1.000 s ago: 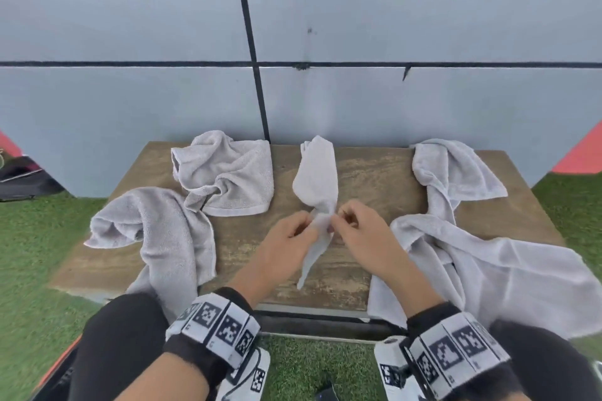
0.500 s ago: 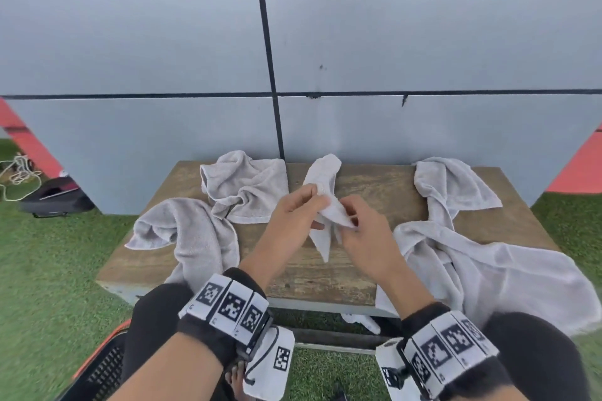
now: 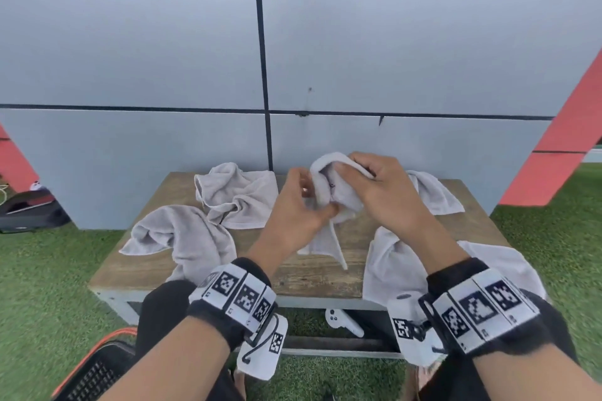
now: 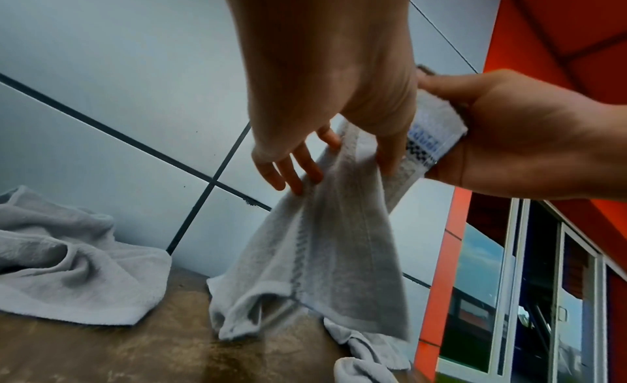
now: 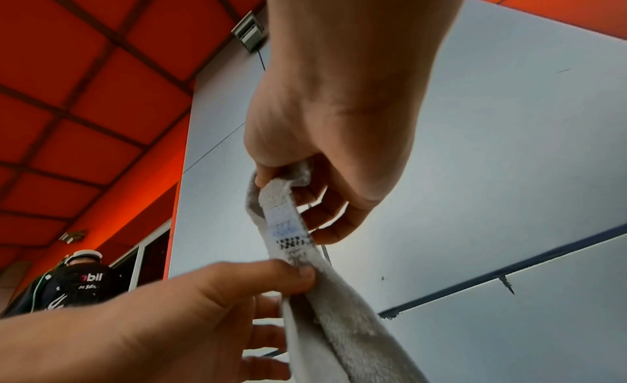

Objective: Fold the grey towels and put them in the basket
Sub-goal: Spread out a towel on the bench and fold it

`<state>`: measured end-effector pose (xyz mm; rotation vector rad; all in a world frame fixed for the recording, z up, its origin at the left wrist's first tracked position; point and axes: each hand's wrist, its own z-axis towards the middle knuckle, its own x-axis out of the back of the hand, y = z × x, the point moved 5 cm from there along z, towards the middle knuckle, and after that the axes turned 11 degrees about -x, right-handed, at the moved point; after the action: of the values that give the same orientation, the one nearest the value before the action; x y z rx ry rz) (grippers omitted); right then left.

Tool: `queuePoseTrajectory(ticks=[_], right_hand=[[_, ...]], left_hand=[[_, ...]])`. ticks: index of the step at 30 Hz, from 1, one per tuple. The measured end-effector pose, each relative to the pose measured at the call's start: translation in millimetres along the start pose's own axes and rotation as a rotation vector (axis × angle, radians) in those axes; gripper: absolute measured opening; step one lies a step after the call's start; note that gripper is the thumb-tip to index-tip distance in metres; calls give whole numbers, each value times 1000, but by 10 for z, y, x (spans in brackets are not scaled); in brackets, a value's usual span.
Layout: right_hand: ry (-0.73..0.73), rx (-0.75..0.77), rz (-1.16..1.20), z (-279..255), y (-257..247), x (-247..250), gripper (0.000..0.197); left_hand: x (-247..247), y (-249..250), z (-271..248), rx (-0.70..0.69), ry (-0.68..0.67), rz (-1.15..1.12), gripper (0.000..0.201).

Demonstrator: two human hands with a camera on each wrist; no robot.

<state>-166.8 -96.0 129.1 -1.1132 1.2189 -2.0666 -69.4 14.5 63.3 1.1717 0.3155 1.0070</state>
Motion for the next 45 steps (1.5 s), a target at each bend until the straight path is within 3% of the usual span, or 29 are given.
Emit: queuePoseTrajectory(ticks=[4, 9, 15, 22, 28, 35, 41, 45], right_hand=[[73, -20, 45, -78, -49, 140, 45], [239, -115, -40, -37, 123, 483, 48], [248, -165, -48, -20, 436, 670, 42], [137, -234, -106, -11, 750, 577, 39], [131, -303, -114, 74, 996, 568, 32], [111, -377, -165, 191, 1296, 581, 29], [78, -442, -228, 244, 1617, 511, 24], [-8, -495, -294, 206, 1869, 335, 40]], left_hand=[[73, -8, 11, -27, -7, 119, 3], [367, 19, 38, -29, 101, 261, 11], [606, 82, 33, 13, 162, 308, 8], [526, -63, -85, 64, 52, 381, 8], [428, -346, -75, 204, -91, 405, 22], [401, -644, 102, 158, -19, 443, 17], [362, -897, 188, 170, -9, 458, 29], [187, -1098, 140, 276, -205, 431, 29]])
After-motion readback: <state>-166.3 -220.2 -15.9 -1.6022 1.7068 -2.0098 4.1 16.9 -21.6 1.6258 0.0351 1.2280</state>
